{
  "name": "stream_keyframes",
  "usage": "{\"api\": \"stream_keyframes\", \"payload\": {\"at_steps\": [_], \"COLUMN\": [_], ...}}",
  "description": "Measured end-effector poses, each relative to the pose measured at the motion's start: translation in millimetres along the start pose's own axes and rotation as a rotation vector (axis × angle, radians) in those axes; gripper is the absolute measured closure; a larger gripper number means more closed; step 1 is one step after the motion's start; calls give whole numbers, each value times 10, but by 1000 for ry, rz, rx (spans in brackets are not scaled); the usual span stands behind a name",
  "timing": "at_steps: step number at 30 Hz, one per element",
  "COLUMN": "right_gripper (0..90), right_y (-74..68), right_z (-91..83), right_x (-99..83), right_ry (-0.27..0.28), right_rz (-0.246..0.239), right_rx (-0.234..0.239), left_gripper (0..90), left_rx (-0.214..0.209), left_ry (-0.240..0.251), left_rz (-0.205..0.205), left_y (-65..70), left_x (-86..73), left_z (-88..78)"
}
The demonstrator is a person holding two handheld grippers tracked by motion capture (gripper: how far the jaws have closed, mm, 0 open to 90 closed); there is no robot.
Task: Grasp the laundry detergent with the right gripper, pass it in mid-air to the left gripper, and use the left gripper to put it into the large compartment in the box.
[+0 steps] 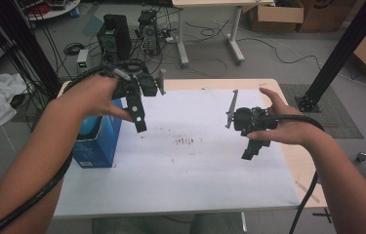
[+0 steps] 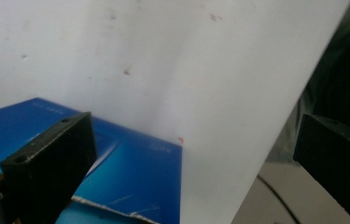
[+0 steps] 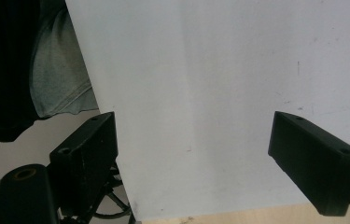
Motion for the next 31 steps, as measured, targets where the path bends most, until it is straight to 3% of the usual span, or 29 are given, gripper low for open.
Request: {"api": "stream_keyframes", "payload": {"at_steps": [4,10,31], "right_gripper": [157,157,158], "right_y": [26,35,65], "right_z": [-9,2,7], "right_x": [5,14,21], "right_ry": [3,-3,-2], "right_rz": [1,6,2], "right_rx": [3,2,4], "left_gripper": [1,1,1], "left_rx": [-39,-64,-90], "left_ry": [1,8,24], "left_rz": [39,64,107], "left_y": [102,194,271], "left_x": [34,85,206], "left_z": [120,183,236]}}
Point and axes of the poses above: each handheld gripper's, and its own axes: z roughly forward along the jaws, x roughly out of its top, y roughly to its right, the point moved 10 cm from there along z, roughly forward along the jaws, and after that the axes turned 4 degrees about y, right-handed, at the moved point
